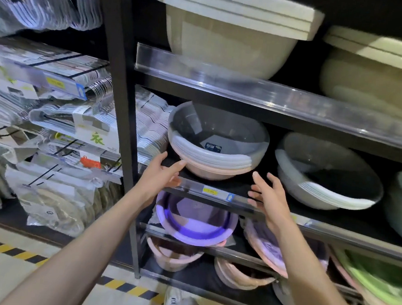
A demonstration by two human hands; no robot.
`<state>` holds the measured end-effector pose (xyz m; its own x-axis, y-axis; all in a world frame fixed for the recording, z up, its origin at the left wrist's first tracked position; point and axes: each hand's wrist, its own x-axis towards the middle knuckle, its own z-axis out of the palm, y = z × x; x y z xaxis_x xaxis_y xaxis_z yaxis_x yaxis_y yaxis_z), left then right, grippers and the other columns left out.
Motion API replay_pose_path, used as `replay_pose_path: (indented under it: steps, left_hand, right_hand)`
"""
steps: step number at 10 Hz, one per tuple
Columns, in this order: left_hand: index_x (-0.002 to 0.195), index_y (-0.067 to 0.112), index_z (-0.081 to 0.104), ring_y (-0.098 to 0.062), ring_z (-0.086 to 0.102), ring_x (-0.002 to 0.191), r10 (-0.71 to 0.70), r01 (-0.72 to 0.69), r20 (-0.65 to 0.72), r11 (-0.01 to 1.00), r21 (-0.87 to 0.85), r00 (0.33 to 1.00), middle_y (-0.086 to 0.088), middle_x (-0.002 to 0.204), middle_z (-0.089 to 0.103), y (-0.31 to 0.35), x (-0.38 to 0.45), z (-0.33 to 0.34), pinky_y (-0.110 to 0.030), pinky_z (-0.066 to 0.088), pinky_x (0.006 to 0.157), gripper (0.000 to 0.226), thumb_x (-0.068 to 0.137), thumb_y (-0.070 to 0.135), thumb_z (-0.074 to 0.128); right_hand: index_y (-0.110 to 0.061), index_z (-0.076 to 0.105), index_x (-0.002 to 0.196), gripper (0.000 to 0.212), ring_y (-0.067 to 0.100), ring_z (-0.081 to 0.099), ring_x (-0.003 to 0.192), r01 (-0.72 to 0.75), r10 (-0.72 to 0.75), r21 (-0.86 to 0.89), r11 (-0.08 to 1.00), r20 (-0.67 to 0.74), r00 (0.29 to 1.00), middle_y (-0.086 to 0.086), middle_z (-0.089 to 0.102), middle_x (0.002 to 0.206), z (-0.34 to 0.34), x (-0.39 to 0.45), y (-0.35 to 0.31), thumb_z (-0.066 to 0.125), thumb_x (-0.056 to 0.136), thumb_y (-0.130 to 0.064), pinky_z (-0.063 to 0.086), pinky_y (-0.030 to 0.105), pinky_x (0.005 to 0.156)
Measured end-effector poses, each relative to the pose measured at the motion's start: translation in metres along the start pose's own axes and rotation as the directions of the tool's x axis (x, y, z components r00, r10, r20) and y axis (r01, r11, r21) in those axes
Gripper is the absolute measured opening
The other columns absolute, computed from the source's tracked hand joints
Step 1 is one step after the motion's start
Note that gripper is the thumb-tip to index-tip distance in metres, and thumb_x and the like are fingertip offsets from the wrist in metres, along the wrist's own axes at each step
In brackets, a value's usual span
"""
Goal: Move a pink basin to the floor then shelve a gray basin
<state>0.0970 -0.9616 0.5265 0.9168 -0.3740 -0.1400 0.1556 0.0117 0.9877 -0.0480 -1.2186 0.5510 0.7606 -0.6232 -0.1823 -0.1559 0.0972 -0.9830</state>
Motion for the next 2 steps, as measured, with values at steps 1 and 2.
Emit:
replay_pose_path:
  steps: [1, 2]
  left_hand:
    - [0.159, 0.017, 0.025, -0.019, 0.078, 0.085, -0.001, -0.002, 0.022, 0.991, 0.135, 1.000, -0.027, 0.108, 0.071, 0.003, -0.035, -0.002, -0.037, 0.062, 0.086, 0.114, 0.069, 0.059, 0.078]
    - [0.154, 0.015, 0.035, -0.016, 0.077, 0.072, 0.038, -0.048, 0.037, 0.954, 0.297, 0.999, -0.014, 0.094, 0.074, 0.011, -0.069, -0.005, -0.043, 0.059, 0.093, 0.092, 0.081, 0.055, 0.075]
  right_hand:
    - [-0.023, 0.037, 0.150, 0.081, 0.016, 0.069, 0.086, 0.020, -0.023, -0.145, 0.989, -0.017, 1.000, 0.006, 0.068, 0.102, -0.011, -0.035, 0.006, 0.072, 0.083, -0.052, 0.059, 0.037, 0.077]
    - [-0.019, 0.042, 0.145, 0.077, 0.021, 0.068, 0.089, 0.083, -0.094, -0.343, 0.936, -0.015, 0.995, 0.005, 0.070, 0.098, -0.022, -0.071, 0.003, 0.069, 0.083, -0.054, 0.055, 0.049, 0.092]
